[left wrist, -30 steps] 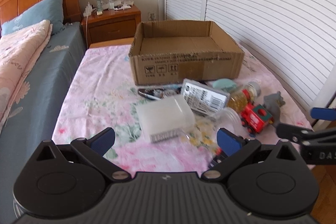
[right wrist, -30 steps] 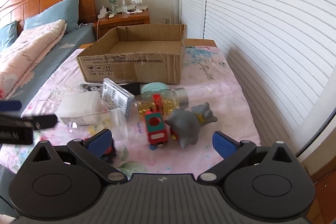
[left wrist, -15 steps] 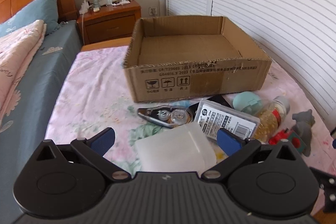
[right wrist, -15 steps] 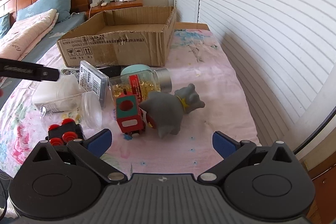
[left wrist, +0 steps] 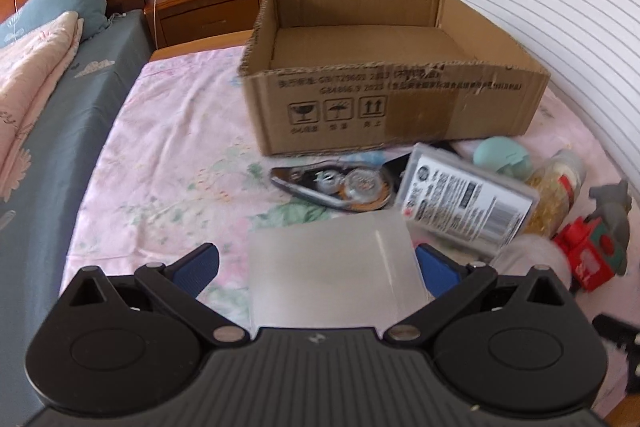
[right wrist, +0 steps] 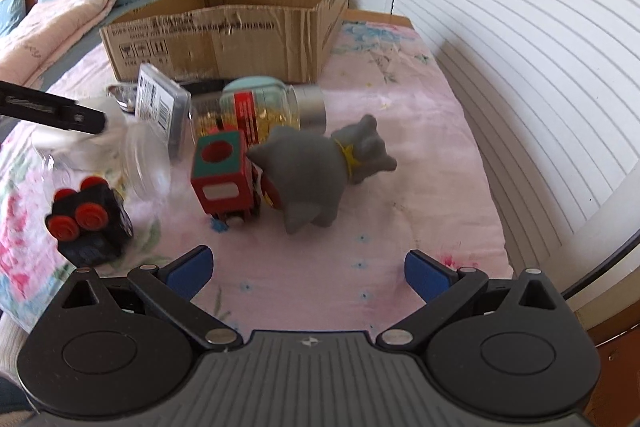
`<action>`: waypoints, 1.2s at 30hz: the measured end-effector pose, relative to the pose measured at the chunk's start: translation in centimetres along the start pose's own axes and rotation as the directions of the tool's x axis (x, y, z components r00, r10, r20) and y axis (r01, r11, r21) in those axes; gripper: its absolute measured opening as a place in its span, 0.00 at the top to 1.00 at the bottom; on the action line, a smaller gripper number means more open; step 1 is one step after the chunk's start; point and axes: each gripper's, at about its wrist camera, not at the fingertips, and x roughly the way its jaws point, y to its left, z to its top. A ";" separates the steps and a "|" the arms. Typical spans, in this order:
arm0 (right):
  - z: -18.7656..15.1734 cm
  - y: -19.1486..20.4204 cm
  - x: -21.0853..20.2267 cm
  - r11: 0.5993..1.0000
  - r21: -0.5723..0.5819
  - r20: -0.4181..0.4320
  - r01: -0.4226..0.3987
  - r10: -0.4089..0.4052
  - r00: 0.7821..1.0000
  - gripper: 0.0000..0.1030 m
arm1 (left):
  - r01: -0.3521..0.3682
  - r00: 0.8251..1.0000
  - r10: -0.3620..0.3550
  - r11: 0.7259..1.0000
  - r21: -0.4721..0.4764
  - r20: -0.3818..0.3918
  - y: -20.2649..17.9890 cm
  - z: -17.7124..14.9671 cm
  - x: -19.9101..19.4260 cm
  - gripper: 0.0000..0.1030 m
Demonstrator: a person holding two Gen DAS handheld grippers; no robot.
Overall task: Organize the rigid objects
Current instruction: 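Move left gripper to white plastic box while right gripper approaches grey elephant toy, then close left gripper on white box while right gripper grasps grey elephant toy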
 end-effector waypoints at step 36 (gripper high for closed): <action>3.1 -2.4 0.5 0.926 -0.375 0.093 -0.046 0.087 0.992 0.00 | -0.004 1.000 0.004 0.996 -0.094 -0.003 2.3 -1.9 2.3 0.00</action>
